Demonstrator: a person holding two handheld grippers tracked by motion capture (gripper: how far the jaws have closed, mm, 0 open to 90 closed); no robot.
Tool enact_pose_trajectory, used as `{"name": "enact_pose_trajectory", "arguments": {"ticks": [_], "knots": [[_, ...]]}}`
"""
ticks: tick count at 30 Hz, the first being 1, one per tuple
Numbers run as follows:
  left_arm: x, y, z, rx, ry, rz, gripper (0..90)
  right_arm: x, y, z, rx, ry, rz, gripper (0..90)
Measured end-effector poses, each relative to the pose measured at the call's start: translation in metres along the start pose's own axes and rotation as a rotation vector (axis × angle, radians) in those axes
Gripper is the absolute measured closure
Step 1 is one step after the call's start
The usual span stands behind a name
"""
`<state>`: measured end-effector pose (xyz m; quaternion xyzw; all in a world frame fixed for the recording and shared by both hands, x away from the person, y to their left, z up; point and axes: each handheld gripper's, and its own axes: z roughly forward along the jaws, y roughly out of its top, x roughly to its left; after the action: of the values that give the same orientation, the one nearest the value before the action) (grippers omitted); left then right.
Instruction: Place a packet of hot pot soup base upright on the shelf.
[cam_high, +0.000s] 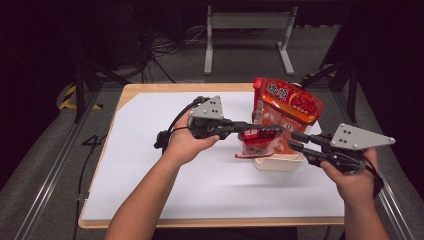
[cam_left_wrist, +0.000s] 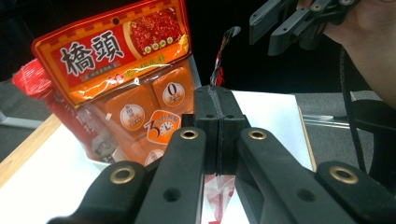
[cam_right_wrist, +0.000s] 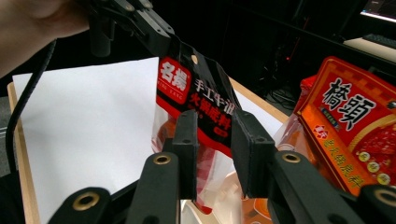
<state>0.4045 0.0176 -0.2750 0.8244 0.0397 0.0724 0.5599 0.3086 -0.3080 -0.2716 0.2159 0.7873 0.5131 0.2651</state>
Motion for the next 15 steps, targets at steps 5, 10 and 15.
{"name": "enact_pose_trajectory", "arguments": {"ticks": [5,10,15], "knots": [[0.004,0.004,0.007,-0.005,-0.010,0.006,90.0,-0.001,0.001,-0.009,-0.018,-0.015,0.003,72.6],[0.009,0.008,0.013,-0.011,-0.020,0.006,90.0,-0.004,-0.001,-0.018,-0.022,-0.041,0.018,72.1],[0.010,0.011,0.020,-0.010,-0.035,0.012,90.0,-0.005,-0.003,-0.024,-0.011,-0.059,0.038,70.9]]}}
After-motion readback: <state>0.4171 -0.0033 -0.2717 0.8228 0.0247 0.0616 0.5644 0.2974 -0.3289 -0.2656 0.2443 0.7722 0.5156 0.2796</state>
